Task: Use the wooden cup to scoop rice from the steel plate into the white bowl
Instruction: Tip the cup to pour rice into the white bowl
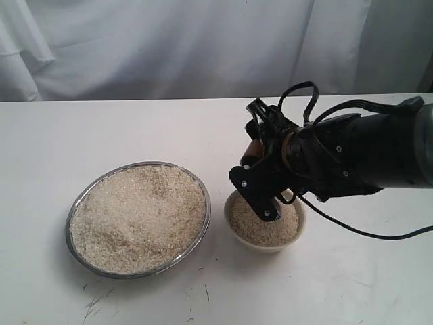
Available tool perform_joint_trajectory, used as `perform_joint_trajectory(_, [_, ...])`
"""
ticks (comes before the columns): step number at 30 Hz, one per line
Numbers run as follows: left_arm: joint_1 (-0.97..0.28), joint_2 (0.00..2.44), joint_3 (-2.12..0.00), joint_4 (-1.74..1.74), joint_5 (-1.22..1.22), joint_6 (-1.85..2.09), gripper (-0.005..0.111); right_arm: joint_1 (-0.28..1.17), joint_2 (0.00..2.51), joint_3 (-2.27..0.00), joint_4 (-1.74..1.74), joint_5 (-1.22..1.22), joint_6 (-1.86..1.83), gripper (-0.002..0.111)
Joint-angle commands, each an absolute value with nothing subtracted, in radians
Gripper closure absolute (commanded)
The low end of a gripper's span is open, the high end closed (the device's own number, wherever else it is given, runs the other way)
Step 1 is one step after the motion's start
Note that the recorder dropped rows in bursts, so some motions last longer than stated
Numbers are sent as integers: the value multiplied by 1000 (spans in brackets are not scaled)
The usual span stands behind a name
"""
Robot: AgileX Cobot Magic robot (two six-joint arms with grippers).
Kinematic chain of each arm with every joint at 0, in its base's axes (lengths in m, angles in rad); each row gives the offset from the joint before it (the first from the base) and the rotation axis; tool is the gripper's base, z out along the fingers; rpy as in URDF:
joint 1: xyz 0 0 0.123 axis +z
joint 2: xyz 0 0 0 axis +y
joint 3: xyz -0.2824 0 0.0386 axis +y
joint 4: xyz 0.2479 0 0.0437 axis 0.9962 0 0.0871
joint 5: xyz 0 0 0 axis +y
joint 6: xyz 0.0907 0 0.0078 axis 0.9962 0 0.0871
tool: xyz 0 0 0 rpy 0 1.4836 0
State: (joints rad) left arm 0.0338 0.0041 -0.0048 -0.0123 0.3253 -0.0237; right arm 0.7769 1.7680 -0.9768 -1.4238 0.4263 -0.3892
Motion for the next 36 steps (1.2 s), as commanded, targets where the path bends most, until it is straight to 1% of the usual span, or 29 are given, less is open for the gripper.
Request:
perform_joint_trajectory(1, [31,0,0,-12,319,-24,107,805,1754,-974,-1525,469,-370,108])
perform_joint_trajectory(7, [31,0,0,-12,319,-24,107,832,1754,-968,-1590,492,-370,108])
perform_joint_trajectory(10, [31,0,0,-12,319,-24,107,836,1754,-934,-1671,514,-370,108])
perform_joint_trajectory(17, [31,0,0,-12,319,-24,107,836,1754,-871,-1744,537,-328,108])
perform_joint_trajectory(27, [31,0,0,-12,319,-24,107,885,1751,-854,-1744,606,-280,108])
perform_joint_trajectory(36, [31,0,0,-12,319,-24,107,912,1751,-854,-1744,673,-338,108])
